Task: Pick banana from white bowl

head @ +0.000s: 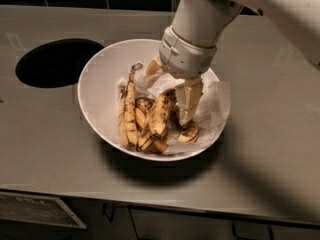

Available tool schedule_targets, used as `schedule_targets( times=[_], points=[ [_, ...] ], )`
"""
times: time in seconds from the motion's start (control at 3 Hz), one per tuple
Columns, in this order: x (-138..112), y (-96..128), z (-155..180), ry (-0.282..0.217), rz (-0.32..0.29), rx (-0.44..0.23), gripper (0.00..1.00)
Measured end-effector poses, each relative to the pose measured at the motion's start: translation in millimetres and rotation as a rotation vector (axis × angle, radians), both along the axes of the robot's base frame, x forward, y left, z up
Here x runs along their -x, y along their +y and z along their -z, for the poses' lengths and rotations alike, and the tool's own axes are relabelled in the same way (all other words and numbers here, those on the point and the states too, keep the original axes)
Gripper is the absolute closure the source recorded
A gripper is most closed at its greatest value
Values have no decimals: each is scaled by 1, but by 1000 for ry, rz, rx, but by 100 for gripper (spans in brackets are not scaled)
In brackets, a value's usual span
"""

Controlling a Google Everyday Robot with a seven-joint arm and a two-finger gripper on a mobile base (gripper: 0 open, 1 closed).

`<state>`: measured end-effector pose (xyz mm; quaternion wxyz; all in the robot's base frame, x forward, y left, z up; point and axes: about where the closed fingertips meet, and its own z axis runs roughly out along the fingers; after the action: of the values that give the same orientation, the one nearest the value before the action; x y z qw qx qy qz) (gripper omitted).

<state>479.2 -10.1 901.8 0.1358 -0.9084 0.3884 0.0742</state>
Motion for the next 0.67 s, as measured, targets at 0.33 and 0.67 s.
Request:
schedule_targets(
  times=[0.33, 0.67],
  points=[
    [0, 1, 1, 3, -5, 2, 44],
    [-1, 2, 1, 5, -6, 2, 67]
  ],
)
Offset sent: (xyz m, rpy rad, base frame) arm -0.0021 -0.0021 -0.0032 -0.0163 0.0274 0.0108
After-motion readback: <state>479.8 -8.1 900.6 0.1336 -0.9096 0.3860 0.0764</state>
